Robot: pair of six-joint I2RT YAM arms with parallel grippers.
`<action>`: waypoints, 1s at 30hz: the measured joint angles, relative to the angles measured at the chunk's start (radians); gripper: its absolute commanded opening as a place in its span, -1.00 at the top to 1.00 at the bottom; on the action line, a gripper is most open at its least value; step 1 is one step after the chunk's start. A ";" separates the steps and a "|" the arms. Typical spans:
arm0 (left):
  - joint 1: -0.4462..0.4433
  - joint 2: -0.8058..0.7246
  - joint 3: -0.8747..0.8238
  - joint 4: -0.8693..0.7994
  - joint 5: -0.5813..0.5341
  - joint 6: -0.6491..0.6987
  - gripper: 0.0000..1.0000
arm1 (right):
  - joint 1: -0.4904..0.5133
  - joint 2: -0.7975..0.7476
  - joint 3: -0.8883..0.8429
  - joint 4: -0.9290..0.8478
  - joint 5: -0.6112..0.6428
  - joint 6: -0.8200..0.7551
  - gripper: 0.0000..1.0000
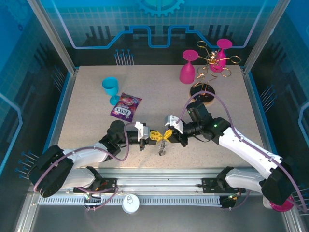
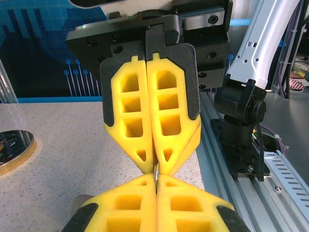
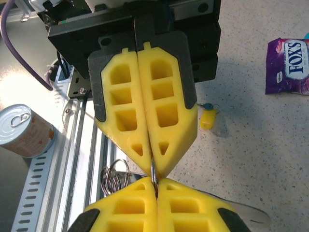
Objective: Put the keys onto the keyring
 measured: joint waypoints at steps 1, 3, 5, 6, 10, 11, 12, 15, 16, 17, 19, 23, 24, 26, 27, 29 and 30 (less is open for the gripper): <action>0.000 0.000 0.000 0.000 -0.004 0.000 0.64 | 0.002 0.002 0.007 -0.011 0.006 -0.009 1.00; -0.002 0.000 0.001 -0.004 -0.008 0.005 0.59 | 0.010 0.013 0.031 -0.053 0.038 -0.034 1.00; -0.003 0.000 0.012 -0.048 -0.012 0.028 0.59 | 0.017 0.031 0.063 -0.108 0.074 -0.066 1.00; -0.004 0.000 0.022 -0.076 -0.017 0.037 0.59 | 0.023 0.041 0.081 -0.138 0.091 -0.085 1.00; -0.005 0.000 0.059 -0.183 -0.033 0.085 0.60 | 0.058 0.092 0.158 -0.249 0.166 -0.152 1.00; -0.005 0.000 0.066 -0.208 -0.034 0.099 0.60 | 0.065 0.103 0.171 -0.267 0.180 -0.162 1.00; -0.006 -0.001 0.072 -0.237 -0.035 0.111 0.61 | 0.072 0.114 0.183 -0.283 0.193 -0.172 1.00; -0.007 -0.006 0.085 -0.303 -0.035 0.146 0.68 | 0.092 0.140 0.212 -0.319 0.228 -0.193 1.00; -0.007 -0.009 0.086 -0.317 -0.035 0.156 0.73 | 0.097 0.149 0.222 -0.328 0.235 -0.196 1.00; -0.007 -0.011 0.087 -0.327 -0.035 0.161 0.76 | 0.102 0.156 0.230 -0.333 0.241 -0.199 1.00; -0.007 -0.016 0.088 -0.345 -0.034 0.169 0.85 | 0.112 0.174 0.248 -0.345 0.256 -0.203 1.00; -0.007 -0.021 0.089 -0.368 -0.032 0.186 1.00 | 0.121 0.190 0.265 -0.363 0.272 -0.203 1.00; -0.007 -0.022 0.089 -0.371 -0.031 0.185 1.00 | 0.122 0.191 0.266 -0.365 0.274 -0.203 1.00; -0.007 -0.026 0.090 -0.377 -0.031 0.186 1.00 | 0.124 0.191 0.267 -0.365 0.275 -0.202 1.00; -0.007 -0.027 0.091 -0.381 -0.031 0.186 1.00 | 0.125 0.191 0.267 -0.365 0.276 -0.199 1.00; -0.006 -0.029 0.091 -0.382 -0.031 0.185 1.00 | 0.126 0.188 0.266 -0.360 0.277 -0.188 0.90; -0.006 -0.029 0.091 -0.381 -0.031 0.185 1.00 | 0.124 0.183 0.261 -0.351 0.279 -0.177 0.66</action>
